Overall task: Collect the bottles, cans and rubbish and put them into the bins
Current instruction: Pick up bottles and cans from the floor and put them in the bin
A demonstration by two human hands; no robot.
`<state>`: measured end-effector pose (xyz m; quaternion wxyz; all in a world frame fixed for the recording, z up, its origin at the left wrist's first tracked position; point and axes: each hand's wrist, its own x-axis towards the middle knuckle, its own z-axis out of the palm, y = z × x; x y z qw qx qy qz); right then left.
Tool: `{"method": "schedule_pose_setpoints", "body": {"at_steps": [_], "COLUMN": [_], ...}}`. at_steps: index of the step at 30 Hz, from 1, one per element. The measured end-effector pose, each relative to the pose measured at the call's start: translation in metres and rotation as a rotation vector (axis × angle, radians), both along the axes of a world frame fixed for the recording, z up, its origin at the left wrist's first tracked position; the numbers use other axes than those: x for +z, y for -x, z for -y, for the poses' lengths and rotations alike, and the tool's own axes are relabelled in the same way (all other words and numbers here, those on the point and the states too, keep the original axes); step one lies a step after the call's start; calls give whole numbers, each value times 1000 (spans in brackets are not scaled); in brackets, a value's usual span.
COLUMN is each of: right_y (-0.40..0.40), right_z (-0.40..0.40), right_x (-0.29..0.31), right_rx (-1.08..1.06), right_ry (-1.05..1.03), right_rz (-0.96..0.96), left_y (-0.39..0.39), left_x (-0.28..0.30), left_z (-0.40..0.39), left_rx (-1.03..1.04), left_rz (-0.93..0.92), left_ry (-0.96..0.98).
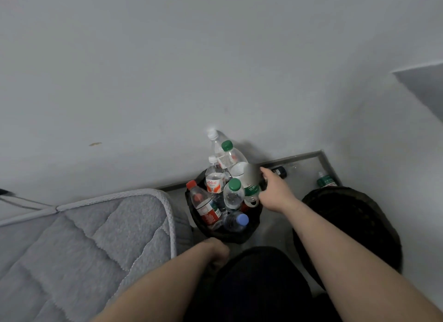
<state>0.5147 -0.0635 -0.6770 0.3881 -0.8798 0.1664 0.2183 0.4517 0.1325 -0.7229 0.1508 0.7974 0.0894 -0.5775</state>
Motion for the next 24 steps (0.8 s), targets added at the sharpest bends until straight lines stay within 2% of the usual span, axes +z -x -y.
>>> {"method": "schedule_pose_setpoints", "body": {"at_steps": [1, 3, 9, 12, 16, 19, 24], "right_y": [8, 23, 81, 111, 141, 145, 90], "right_z": [6, 21, 80, 106, 134, 154, 205], "right_x": [8, 23, 45, 48, 44, 30, 0], "right_rx": [-4, -22, -190, -260, -320, -352, -419], "right_ry": [4, 24, 56, 61, 59, 72, 147], "right_rz": [9, 27, 39, 15, 18, 67, 194], "left_y": [0, -9, -26, -28, -38, -60, -129], "left_x": [7, 23, 118, 134, 135, 114, 54], "left_z": [0, 4, 46, 88, 148, 185, 238], "left_rx": [-143, -200, -97, -68, -86, -119, -29], "left_rz": [19, 58, 222, 275, 384, 456, 521], "left_ry": [26, 76, 443, 536, 581, 533, 451]}}
